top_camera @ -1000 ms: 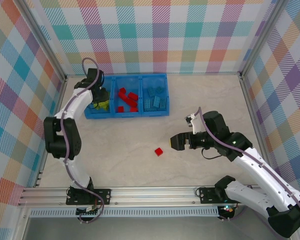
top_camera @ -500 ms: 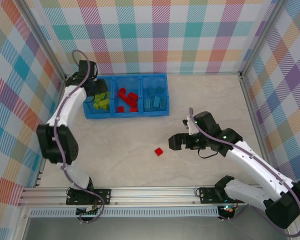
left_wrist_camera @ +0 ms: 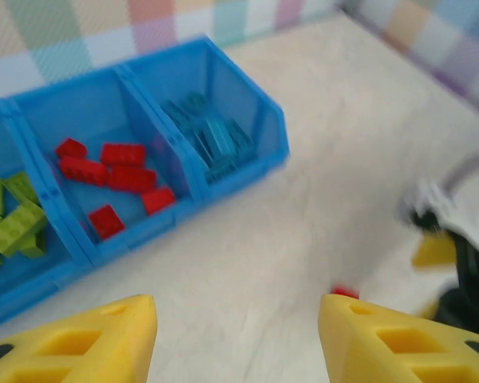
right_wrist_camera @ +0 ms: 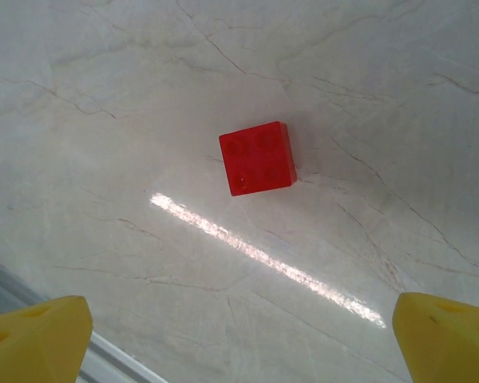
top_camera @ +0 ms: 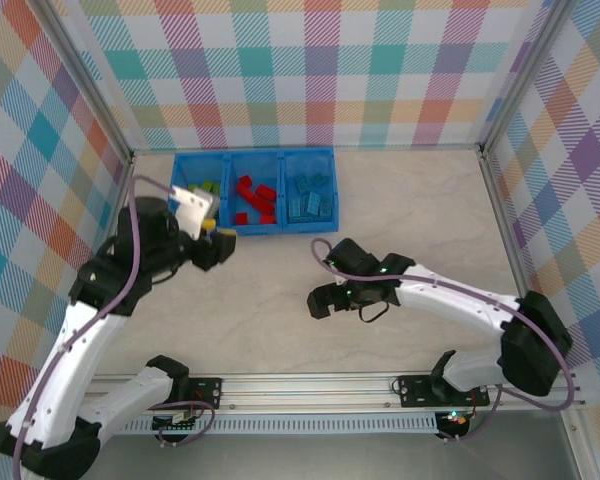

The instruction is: Sort the legos into containers by color

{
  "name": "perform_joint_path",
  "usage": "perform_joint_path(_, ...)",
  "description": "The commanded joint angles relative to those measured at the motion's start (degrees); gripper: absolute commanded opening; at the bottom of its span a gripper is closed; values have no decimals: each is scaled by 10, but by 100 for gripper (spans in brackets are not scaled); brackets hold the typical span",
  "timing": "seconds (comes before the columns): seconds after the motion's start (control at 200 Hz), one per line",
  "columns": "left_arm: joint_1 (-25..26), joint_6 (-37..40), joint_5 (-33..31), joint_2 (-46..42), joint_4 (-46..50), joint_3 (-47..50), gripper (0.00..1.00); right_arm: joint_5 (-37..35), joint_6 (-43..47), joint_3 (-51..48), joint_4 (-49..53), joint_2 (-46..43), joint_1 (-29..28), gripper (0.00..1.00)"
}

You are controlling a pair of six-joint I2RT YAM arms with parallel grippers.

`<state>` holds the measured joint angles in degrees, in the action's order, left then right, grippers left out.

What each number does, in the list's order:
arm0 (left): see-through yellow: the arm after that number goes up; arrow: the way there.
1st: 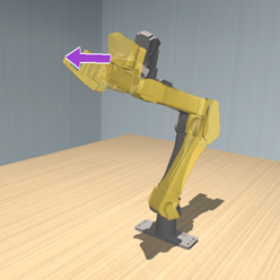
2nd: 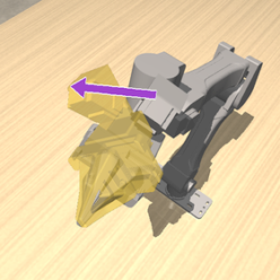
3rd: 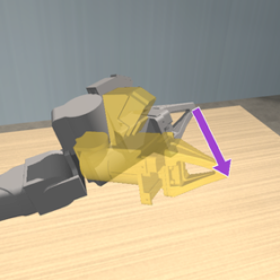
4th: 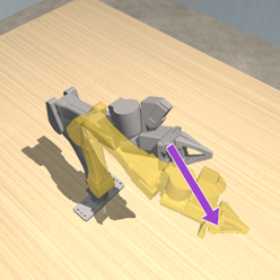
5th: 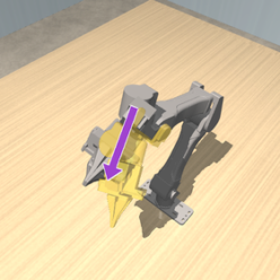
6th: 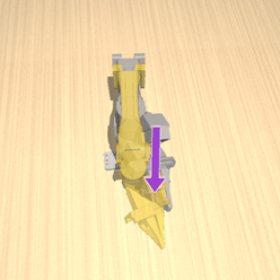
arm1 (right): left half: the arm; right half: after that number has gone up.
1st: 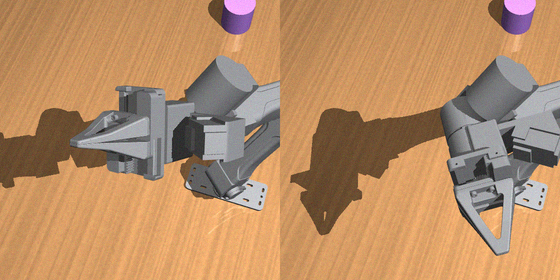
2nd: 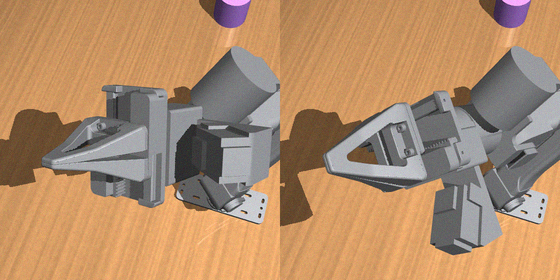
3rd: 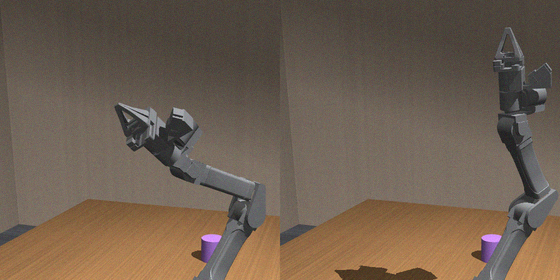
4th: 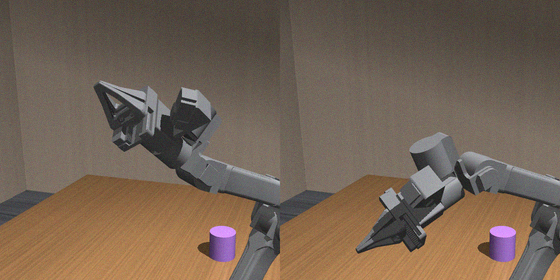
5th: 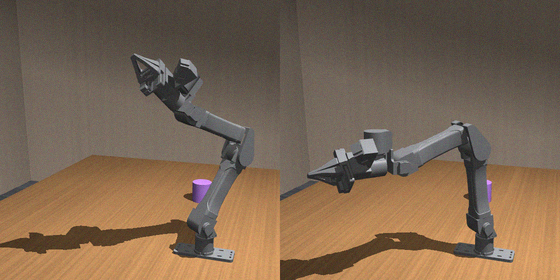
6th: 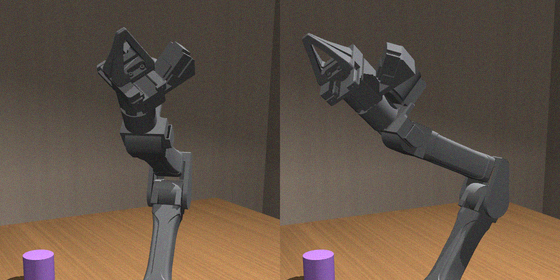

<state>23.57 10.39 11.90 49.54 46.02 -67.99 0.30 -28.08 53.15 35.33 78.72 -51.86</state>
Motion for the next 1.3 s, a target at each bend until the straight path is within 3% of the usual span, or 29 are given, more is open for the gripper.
perform_joint_path(0.0,14,150,85,-62,67,73,58,-69,0,33,-18,40,-23,95)
perform_joint_path(0.08,21,256,170,-120,91,142,58,-91,7,46,-23,70,-35,92)
perform_joint_path(0.27,27,295,221,-167,111,203,64,-122,28,65,-44,143,-55,84)
perform_joint_path(0.485,54,322,170,-149,108,210,83,-144,28,66,-61,198,-58,74)
perform_joint_path(0.55,66,324,161,-138,96,215,87,-144,29,61,-73,208,-58,67)
perform_joint_path(0.65,81,328,157,-122,83,222,91,-138,30,59,-82,219,-59,47)
perform_joint_path(0.915,113,349,128,-107,63,244,95,-136,32,56,-87,204,-58,28)
perform_joint_path(1.085,115,329,140,-110,10,253,100,-137,37,61,-91,145,-59,25)
perform_joint_path(1.295,105,184,96,-137,-190,314,100,-166,110,151,-147,118,-56,22)
